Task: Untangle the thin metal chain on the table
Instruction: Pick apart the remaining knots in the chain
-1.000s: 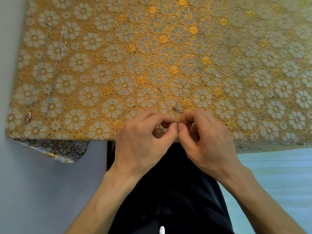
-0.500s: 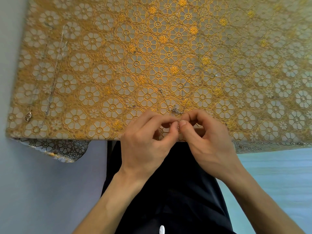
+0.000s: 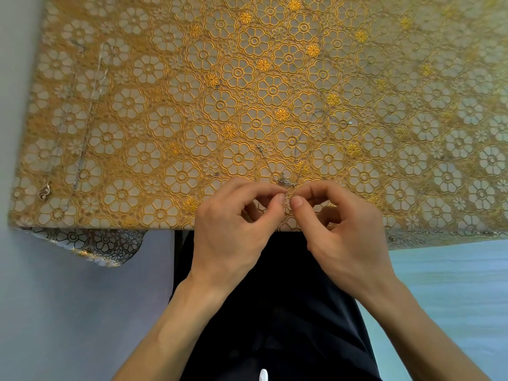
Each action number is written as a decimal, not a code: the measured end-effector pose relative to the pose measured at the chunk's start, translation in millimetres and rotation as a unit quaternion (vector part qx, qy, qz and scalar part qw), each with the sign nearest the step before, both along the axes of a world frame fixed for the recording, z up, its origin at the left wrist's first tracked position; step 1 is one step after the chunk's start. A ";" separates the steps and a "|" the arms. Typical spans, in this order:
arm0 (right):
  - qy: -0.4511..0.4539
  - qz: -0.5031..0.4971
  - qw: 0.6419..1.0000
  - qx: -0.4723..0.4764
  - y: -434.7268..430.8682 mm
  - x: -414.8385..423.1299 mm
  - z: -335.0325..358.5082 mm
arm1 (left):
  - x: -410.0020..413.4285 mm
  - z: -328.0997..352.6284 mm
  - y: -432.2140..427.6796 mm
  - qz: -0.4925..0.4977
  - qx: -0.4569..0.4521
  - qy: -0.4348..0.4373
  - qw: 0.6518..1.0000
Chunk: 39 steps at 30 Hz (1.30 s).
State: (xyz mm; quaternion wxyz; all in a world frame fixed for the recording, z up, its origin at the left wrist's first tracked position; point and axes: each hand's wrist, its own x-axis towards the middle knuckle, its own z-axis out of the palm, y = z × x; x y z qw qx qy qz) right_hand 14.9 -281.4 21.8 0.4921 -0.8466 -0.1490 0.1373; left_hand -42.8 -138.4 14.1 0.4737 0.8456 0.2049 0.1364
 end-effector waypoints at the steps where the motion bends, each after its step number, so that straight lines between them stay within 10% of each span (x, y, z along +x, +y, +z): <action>1: -0.029 0.000 0.999 -0.015 0.1 -0.1 0.4 | 0.3 -0.5 -0.4 -0.002 0.005 0.000 1.000; 16: -0.258 0.078 0.953 -0.140 -1.6 4.5 -8.2 | -0.7 -3.4 1.6 -0.032 0.047 0.007 0.998; 28: 0.009 -0.025 1.000 0.011 2.5 1.8 -10.3 | -0.9 1.4 -2.0 -0.003 0.035 -0.004 0.999; 39: -0.156 0.036 0.986 -0.055 -3.9 0.9 -7.5 | -0.6 -0.5 1.4 -0.031 0.043 0.011 0.999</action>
